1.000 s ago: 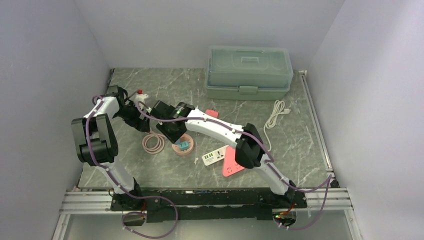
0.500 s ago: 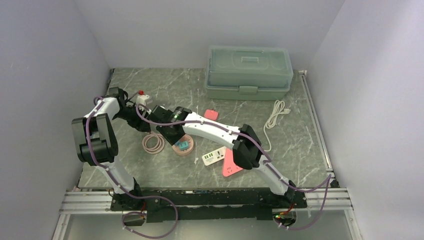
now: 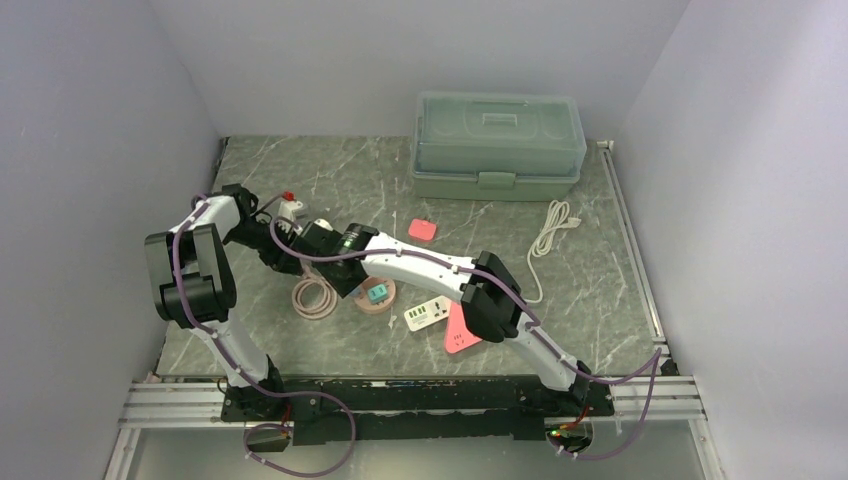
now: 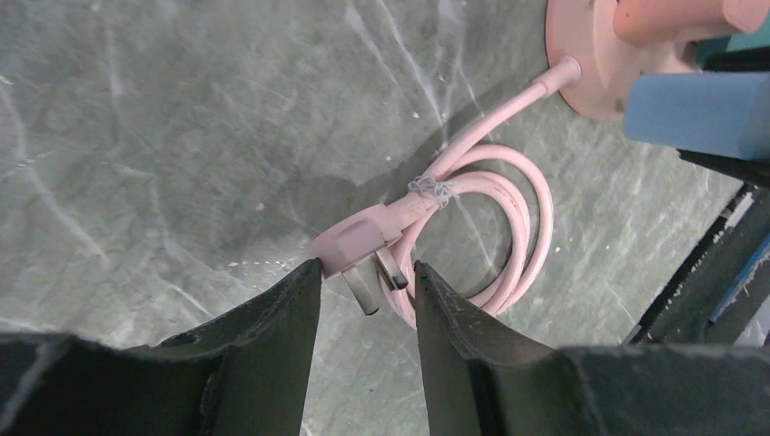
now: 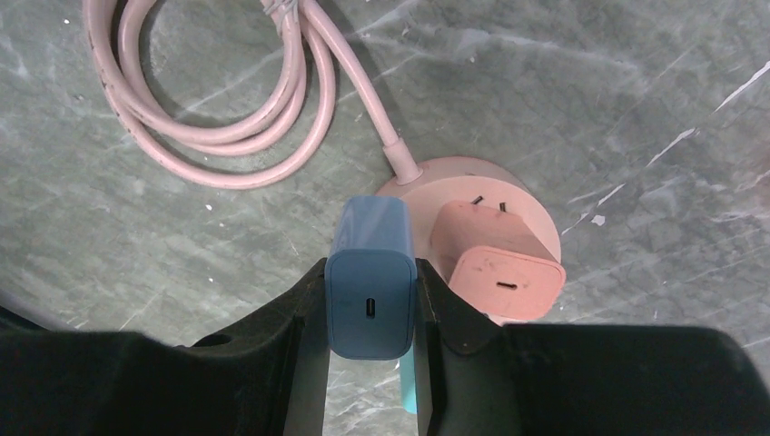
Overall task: Insert the plug
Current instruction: Insert the plug into the socket.
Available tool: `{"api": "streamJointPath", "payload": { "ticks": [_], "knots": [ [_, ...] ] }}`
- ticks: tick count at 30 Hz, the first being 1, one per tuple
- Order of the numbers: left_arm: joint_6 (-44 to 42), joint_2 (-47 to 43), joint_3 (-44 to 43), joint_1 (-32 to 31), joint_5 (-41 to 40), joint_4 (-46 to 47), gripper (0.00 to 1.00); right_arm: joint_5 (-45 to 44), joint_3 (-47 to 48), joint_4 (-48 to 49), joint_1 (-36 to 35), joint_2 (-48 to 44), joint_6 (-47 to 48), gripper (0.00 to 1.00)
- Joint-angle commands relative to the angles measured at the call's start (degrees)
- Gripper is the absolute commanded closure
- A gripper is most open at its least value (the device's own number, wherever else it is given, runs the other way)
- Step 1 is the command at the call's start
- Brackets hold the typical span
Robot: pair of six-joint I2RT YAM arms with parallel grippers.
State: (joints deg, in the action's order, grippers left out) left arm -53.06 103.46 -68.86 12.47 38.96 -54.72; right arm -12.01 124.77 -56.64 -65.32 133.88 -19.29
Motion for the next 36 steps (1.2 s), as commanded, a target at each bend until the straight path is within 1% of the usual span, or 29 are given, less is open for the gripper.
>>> {"api": "streamJointPath", "payload": {
  "ticks": [1,9,16,19,36],
  "knots": [
    [-3.7,-0.5,1.9,0.0,2.5,-4.5,0.53,-2.1,-0.8,1.1,-0.5,-0.3,-1.0,1.00],
    [0.2,-1.5,3.0,0.0,-1.5,0.5,0.53,-2.5,-4.4,1.5,-0.7,-3.3,0.3,1.00],
    [2.2,-1.3,2.8,0.0,-3.2,2.9,0.52,-3.0,-7.7,1.2,-0.7,-6.8,3.0,1.00],
    [2.3,-1.5,2.9,0.0,-3.5,3.2,0.53,-3.4,-9.2,1.5,-0.7,-7.6,2.8,1.00],
    [1.7,-1.7,2.9,0.0,-3.8,2.9,0.55,-5.1,-10.4,1.4,-1.7,-7.1,0.0,1.00]
  ]
}}
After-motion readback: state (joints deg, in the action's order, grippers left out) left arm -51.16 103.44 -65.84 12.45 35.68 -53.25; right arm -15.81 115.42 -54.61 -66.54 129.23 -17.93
